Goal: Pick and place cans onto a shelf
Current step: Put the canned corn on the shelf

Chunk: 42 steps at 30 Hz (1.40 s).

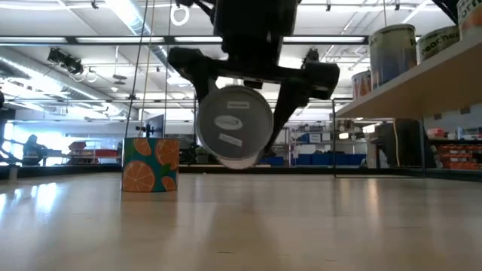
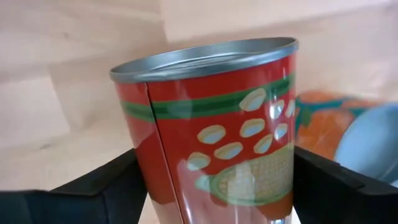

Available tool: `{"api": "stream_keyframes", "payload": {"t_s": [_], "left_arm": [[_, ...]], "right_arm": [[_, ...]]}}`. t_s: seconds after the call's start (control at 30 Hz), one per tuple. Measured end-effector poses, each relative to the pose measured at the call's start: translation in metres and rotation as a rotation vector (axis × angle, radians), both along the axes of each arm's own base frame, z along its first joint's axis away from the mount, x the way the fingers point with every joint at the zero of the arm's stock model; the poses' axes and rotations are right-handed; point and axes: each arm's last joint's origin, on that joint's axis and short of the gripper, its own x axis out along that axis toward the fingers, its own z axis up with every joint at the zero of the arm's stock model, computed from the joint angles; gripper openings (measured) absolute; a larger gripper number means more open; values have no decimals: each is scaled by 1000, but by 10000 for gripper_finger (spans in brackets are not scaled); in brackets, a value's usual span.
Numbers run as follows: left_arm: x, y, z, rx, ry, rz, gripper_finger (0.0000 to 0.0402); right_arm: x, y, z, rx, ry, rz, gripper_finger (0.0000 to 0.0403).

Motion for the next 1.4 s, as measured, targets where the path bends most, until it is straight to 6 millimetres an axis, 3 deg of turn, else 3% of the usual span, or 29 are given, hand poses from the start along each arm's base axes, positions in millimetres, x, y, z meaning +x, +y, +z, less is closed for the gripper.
{"api": "stream_keyframes", "payload": {"t_s": [0.13,0.3,0.5,0.63,0.73,0.83,0.97,1.07,1.2,1.4], "left_arm": [[-8,4,2,1,-15,29,40],[-12,4,3,28,-13,21,72],[-13,4,2,23,2,21,107],[-14,4,1,3,8,27,115],[-14,4,0,2,19,28,116],[-14,4,0,-20,12,35,117],[-14,4,-1,-96,-5,55,117],[-14,2,-3,-141,0,15,117],[-14,0,-3,-166,9,-69,117],[-14,-1,-4,-146,32,-89,117]], "right_arm": [[2,-4,0,-15,-19,-61,351],[-6,9,2,-77,5,-79,384],[-26,31,37,-114,-65,-230,397],[-40,37,76,73,-162,-644,393],[-44,34,98,356,-207,-1184,388],[-47,29,107,630,-168,-1774,383],[-51,24,95,757,-74,-2407,374],[-50,22,79,701,-6,-2659,371],[-45,19,60,628,39,-2813,372],[-36,10,26,430,189,-2873,385]]}}
